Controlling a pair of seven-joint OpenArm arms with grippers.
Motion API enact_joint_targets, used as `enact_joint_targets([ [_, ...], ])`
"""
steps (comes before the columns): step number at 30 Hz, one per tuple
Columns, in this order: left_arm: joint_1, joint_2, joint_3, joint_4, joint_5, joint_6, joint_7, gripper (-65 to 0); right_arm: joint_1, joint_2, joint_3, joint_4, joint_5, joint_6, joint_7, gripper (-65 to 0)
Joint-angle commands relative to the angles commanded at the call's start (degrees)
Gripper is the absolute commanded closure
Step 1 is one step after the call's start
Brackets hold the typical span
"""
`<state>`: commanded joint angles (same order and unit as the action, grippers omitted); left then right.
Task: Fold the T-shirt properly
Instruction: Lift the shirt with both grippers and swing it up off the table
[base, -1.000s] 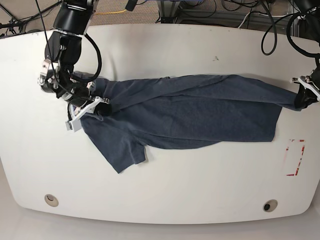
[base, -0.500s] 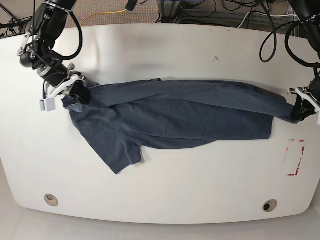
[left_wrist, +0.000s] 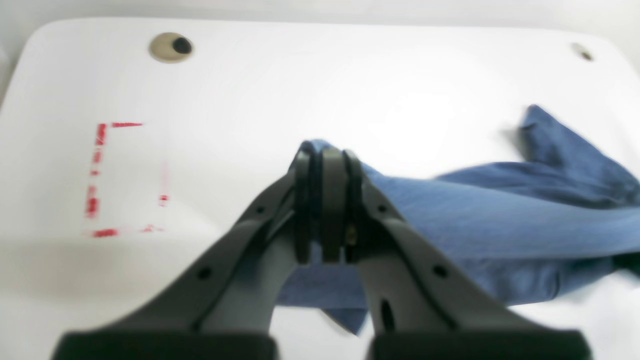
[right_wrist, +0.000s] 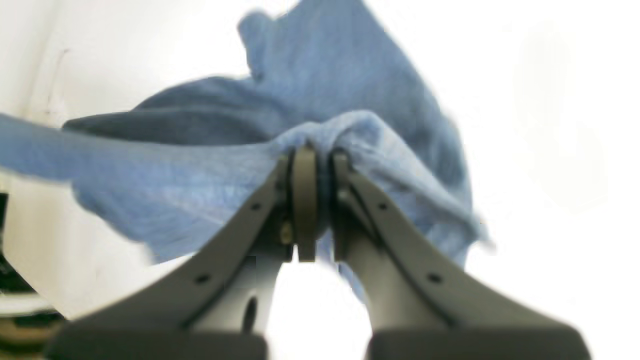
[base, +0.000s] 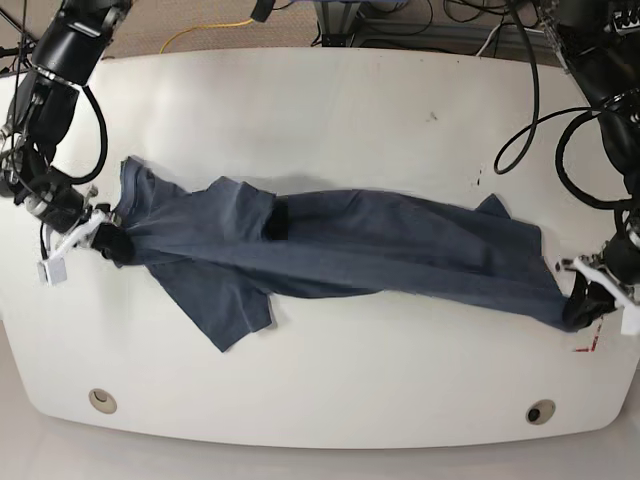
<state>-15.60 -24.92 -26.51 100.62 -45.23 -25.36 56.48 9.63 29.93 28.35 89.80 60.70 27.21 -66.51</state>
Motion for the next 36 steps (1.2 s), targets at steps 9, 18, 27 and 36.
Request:
enact_joint_targets([
  [9, -8.97, -3.6, 1.05, -0.09, 0.0, 0.0, 0.0, 0.0, 16.0, 5.98, -9.23, -8.7, 0.18, 0.0, 0.18, 0.0],
  [18, -20.57, -5.8, 1.14, 0.62, 0.0, 0.0, 2.55, 0.0, 34.02, 9.41, -21.1, -15.12, 0.44, 0.0, -0.09, 0.0],
  [27, -35.34, -6.24, 2.73, -1.85, 0.26, 0.0, 4.4, 0.0, 54.24, 11.34, -32.79, -23.12, 1.32, 0.0, -0.44, 0.0],
  [36, -49.32, -7.65, 7.91, -9.14, 0.09, 0.0, 4.4, 0.0, 65.17, 11.43, -42.11, -27.08, 1.41, 0.09, -2.11, 0.0],
])
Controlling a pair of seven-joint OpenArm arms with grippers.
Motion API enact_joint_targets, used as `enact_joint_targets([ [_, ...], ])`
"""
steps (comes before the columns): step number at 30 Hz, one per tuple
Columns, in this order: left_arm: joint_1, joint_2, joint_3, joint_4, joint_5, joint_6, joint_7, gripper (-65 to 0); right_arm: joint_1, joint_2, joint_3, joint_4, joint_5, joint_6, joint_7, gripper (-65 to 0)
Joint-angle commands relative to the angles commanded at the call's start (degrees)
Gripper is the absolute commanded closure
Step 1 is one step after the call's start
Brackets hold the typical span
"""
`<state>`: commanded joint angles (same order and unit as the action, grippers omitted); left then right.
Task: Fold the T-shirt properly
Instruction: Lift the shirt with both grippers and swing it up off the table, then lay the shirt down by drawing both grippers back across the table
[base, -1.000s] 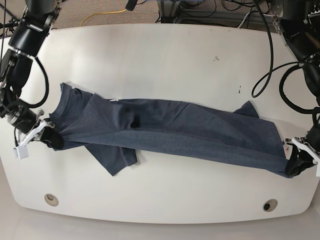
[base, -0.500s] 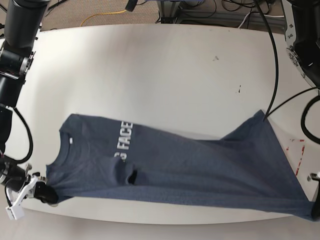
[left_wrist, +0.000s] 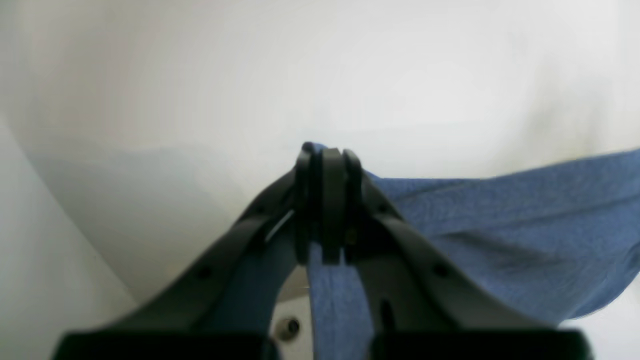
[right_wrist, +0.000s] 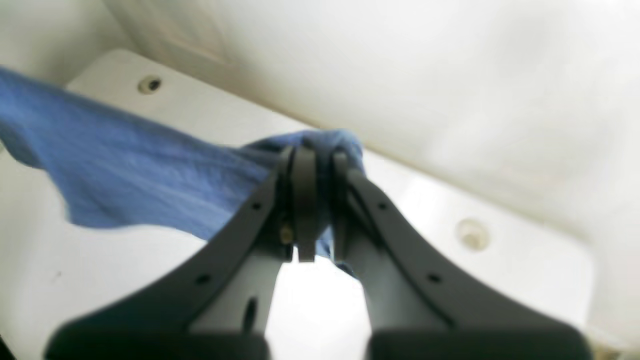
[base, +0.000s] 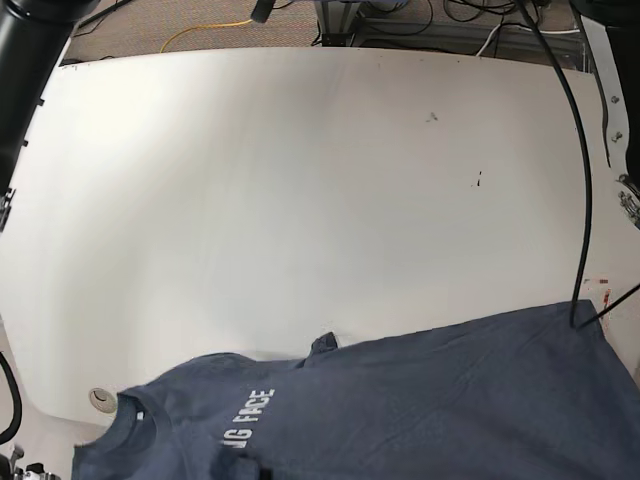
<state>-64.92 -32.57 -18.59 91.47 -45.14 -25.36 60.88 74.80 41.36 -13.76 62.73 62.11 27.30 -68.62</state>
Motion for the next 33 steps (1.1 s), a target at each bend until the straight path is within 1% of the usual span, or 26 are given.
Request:
enact_joint_targets([
  [3, -0.09, 0.0, 1.14, -0.18, -0.09, 0.0, 0.0, 0.0, 0.0, 0.97, -0.26, 0.0, 0.0, 0.0, -1.05, 0.0],
  [5, 1.05, 0.0, 1.49, -0.18, -0.09, 0.0, 0.0, 0.0, 0.0, 1.23, -0.26, 0.0, 0.97, 0.0, -1.14, 0.0],
  [8, 4.66, 0.0, 1.58, 0.35, -0.18, -0.53, 0.0, 0.0, 0.0, 1.85, -0.18, 0.09, 4.4, 0.0, -1.14, 0.0],
  [9, 6.24, 0.0, 1.49, 0.97, -0.18, -1.23, -0.09, 0.0, -1.44, 3.16, 0.09, 0.18, 5.54, 0.0, -1.14, 0.0],
  [10, 8.0, 0.0, 1.49, 1.85, -0.18, -1.76, -0.09, 0.0, -3.55, 4.13, 1.05, 0.18, 6.51, 0.0, -1.14, 0.0],
  [11, 9.41, 0.0, 1.49, 2.73, -0.18, -1.93, -0.09, 0.0, -5.92, 4.4, 2.29, 0.26, 7.47, 0.0, -1.14, 0.0],
  [14, 16.35, 0.09, 1.32, 7.03, -0.18, -2.11, -0.09, 0.0, -14.1, 5.45, 8.35, 0.35, 10.2, 0.0, -1.41, 0.0],
  [16, 19.69, 0.18, 1.23, 8.7, -0.18, -2.2, -0.09, 0.0, -18.32, 5.71, 11.25, 0.35, 10.64, 0.0, -1.41, 0.0],
  [19, 27.25, 0.79, -0.62, 9.41, -0.18, -2.29, -0.09, 0.0, -25.7, 4.13, 15.82, 0.53, 10.81, 0.0, -1.41, 0.0],
  [21, 31.12, 2.73, -1.85, 10.2, -0.18, -2.37, -0.09, 0.0, -29.75, 3.25, 18.2, 2.02, 10.9, 0.0, -1.41, 0.0],
  [22, 34.02, 3.69, -2.99, 11.78, -0.18, -2.37, -0.09, 0.0, -33.44, 3.16, 20.4, 3.69, 10.81, 0.0, -1.41, 0.0],
  [25, 41.05, 5.01, -4.66, 15.3, -0.09, -2.37, -0.09, 0.0, -41.7, 2.73, 26.29, 7.56, 10.81, 0.0, -1.41, 0.0],
  [27, 44.75, 5.89, -5.27, 16.35, -0.09, -2.37, -0.09, 0.0, -45.92, 1.05, 29.36, 9.49, 10.81, 0.0, -1.41, 0.0],
  [29, 48.0, 6.95, -6.07, 16.18, -0.09, -2.37, -0.09, 0.0, -49.26, -0.44, 31.38, 10.37, 10.55, 0.0, -1.41, 0.0],
  [33, 54.07, 8.53, -6.68, 16.88, -0.18, -2.37, -0.09, 0.0, -54.27, -2.2, 32.26, 10.64, 10.9, 0.0, -1.41, 0.0],
])
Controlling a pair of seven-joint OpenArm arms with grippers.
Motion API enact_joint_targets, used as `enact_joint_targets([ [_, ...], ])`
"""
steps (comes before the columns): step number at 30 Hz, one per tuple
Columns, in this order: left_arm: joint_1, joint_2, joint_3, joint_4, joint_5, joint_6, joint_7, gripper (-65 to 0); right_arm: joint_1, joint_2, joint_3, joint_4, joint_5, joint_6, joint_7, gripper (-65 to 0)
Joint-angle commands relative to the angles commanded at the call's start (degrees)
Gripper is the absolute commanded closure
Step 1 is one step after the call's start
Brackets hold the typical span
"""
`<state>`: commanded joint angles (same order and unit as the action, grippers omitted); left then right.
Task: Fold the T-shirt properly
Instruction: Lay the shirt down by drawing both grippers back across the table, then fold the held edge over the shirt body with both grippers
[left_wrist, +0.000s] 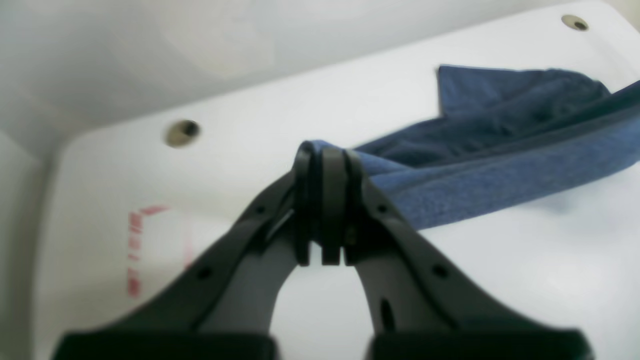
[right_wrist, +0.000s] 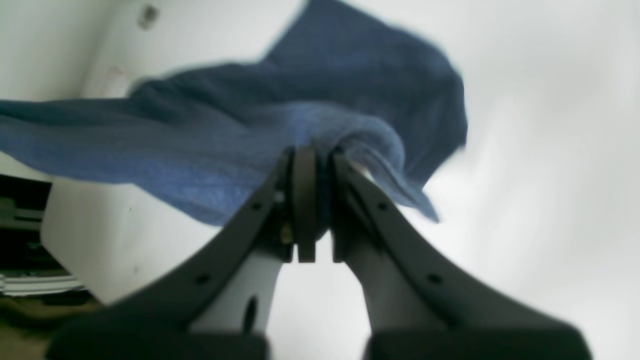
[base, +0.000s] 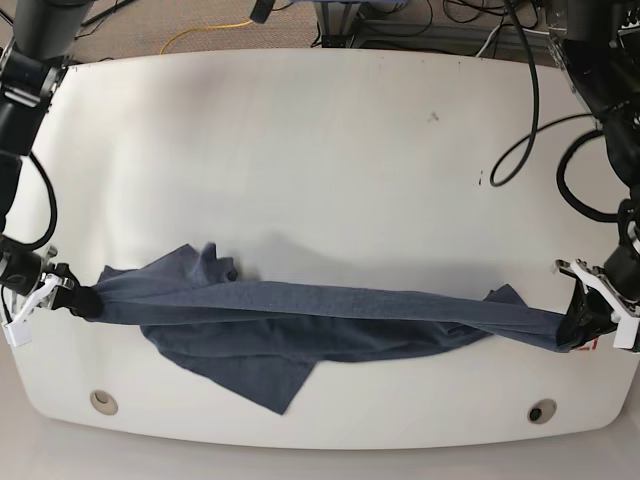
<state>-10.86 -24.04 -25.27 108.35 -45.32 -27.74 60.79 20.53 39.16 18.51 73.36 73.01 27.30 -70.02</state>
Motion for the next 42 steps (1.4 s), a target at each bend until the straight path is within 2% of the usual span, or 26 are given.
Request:
enact_joint_targets([
  [3, 6.51, 0.62, -1.85, 2.81, 0.0, 0.0, 0.0, 0.0, -6.33, -0.62, 3.43, 2.73, 0.0, 0.0, 0.0, 0.0],
  [6, 13.1, 3.6, -5.19, 3.34, 0.0, 0.0, 0.0, 0.0, -12.57, -2.81, 7.3, 6.59, 0.0, 0.0, 0.0, 0.0],
  [9, 17.05, 5.1, -6.33, 3.34, 0.0, -0.26, 0.0, 0.0, -15.03, -3.6, 7.82, 8.18, -0.26, 0.0, 0.0, 0.0],
  [13, 24.0, 5.63, -7.21, 3.6, 0.0, -2.46, 0.0, 0.0, -21.71, -4.4, 9.23, 10.37, 0.0, 0.0, 0.09, 0.0],
  [17, 30.33, 6.59, -11.43, 3.6, 0.0, -4.4, 0.0, 0.0, -29.1, -6.68, 14.24, 13.98, -0.26, 0.0, 0.09, 0.0],
  [24, 38.95, 7.47, -17.58, 3.6, 0.26, -9.49, 0.0, 0.0, -38.15, -8.35, 16.35, 17.23, 0.0, 0.0, 0.35, 0.0],
  [27, 40.97, 7.47, -18.81, 3.6, 0.44, -10.81, 0.0, 0.0, -41.05, -10.73, 18.9, 18.73, -0.44, 0.0, 0.26, 0.0],
  [34, 46.77, 7.65, -18.73, 3.6, 0.18, -10.9, 0.0, 0.0, -44.22, -13.01, 19.34, 19.43, -0.44, -0.18, 0.26, 0.0],
  [39, 46.15, 7.65, -20.22, 3.6, 0.09, -10.9, 0.0, 0.0, -44.75, -13.45, 19.34, 19.43, -0.26, -0.18, 0.09, 0.0],
  [42, 42.9, 7.65, -20.84, 3.6, 0.09, -10.9, 0.0, 0.0, -44.57, -13.45, 19.34, 19.43, -0.09, -0.18, 0.09, 0.0],
])
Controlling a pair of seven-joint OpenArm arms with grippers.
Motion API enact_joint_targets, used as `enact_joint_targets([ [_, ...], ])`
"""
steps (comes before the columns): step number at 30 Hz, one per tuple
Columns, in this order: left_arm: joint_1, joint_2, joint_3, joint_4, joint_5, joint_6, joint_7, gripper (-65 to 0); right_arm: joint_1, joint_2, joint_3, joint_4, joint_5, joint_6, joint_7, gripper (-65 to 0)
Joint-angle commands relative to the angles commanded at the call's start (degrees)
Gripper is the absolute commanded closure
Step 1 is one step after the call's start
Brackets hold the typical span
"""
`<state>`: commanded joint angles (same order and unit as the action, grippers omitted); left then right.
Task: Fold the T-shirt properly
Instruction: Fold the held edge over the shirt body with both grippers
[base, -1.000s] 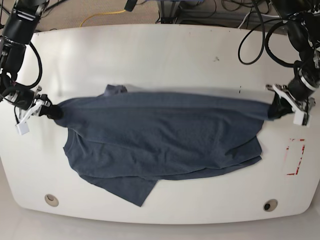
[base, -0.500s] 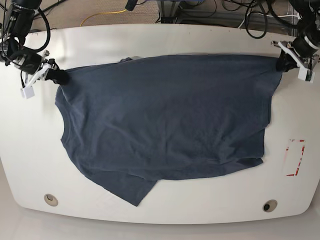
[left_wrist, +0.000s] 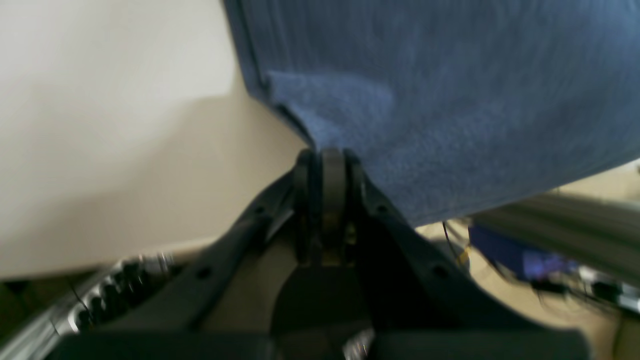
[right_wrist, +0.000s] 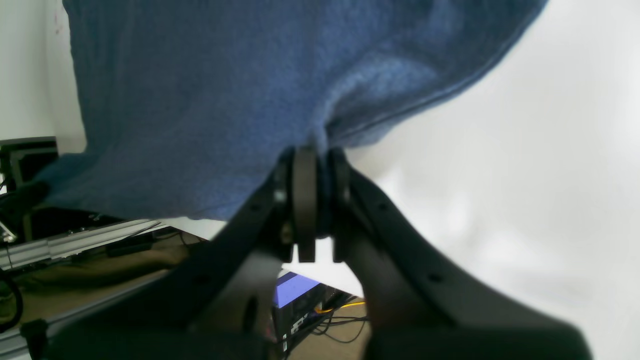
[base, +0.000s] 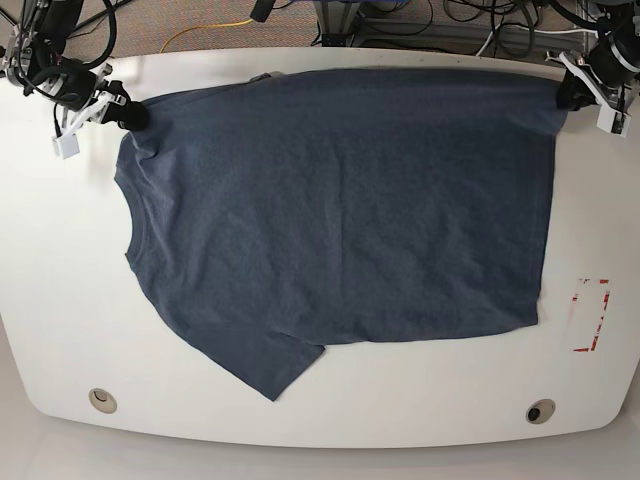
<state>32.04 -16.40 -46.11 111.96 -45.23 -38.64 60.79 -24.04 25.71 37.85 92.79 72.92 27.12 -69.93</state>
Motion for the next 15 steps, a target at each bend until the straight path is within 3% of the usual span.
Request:
enact_joint_targets([
  [15, -15.38, -2.46, 2.29, -0.53, 0.44, 0.44, 0.09, 0.0, 11.78, -0.35, -0.26, -0.79, -0.53, 0.0, 0.18, 0.0],
])
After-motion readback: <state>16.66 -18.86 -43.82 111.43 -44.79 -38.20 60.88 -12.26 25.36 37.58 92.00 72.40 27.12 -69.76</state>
